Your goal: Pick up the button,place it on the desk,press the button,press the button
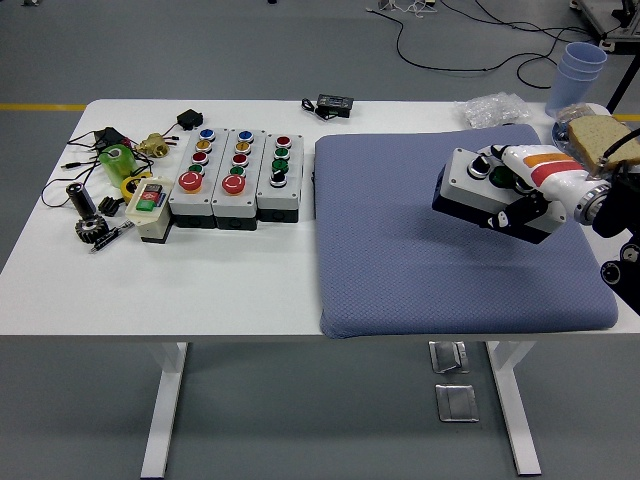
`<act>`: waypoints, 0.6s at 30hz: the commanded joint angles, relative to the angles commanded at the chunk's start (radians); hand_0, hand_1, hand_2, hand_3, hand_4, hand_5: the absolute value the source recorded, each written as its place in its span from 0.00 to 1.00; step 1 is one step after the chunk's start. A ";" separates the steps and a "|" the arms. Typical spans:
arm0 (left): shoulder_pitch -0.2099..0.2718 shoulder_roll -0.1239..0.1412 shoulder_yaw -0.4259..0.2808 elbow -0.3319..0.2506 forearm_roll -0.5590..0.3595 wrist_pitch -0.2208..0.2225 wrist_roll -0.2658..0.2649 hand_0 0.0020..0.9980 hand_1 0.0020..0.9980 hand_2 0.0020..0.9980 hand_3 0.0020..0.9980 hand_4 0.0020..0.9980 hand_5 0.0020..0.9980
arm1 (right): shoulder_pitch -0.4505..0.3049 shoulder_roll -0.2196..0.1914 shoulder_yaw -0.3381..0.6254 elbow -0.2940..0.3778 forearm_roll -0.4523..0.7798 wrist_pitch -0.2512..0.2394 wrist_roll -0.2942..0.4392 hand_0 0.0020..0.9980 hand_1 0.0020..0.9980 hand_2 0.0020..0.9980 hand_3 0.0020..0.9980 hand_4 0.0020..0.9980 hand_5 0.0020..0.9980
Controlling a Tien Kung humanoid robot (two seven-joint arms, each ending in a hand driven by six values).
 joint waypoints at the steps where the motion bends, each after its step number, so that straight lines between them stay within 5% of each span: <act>1: 0.000 0.000 0.000 0.000 0.000 0.000 0.000 0.67 0.67 0.68 0.61 0.35 0.92 | 0.009 0.000 -0.014 0.001 0.005 -0.003 0.020 0.07 0.08 0.41 0.45 0.60 0.10; 7: -0.001 0.001 0.000 0.000 -0.003 0.001 0.000 0.67 0.67 0.68 0.61 0.36 0.92 | 0.070 0.009 -0.137 -0.005 0.000 -0.034 0.111 0.08 0.08 0.41 0.46 0.59 0.10; 9: -0.001 0.002 -0.001 0.000 -0.001 0.001 0.000 0.67 0.67 0.68 0.61 0.36 0.92 | 0.085 0.015 -0.174 -0.009 -0.008 -0.020 0.111 0.08 0.08 0.41 0.46 0.59 0.10; 10: -0.001 0.002 -0.002 0.000 -0.002 0.001 -0.001 0.67 0.66 0.68 0.61 0.36 0.92 | 0.093 0.022 -0.193 -0.011 -0.014 -0.006 0.102 0.12 0.16 0.42 0.48 0.59 0.09; 18: -0.001 0.004 -0.007 0.000 0.002 0.002 -0.001 0.67 0.66 0.68 0.60 0.35 0.92 | 0.090 0.065 -0.244 -0.020 -0.056 0.055 0.033 0.14 0.17 0.44 0.48 0.59 0.09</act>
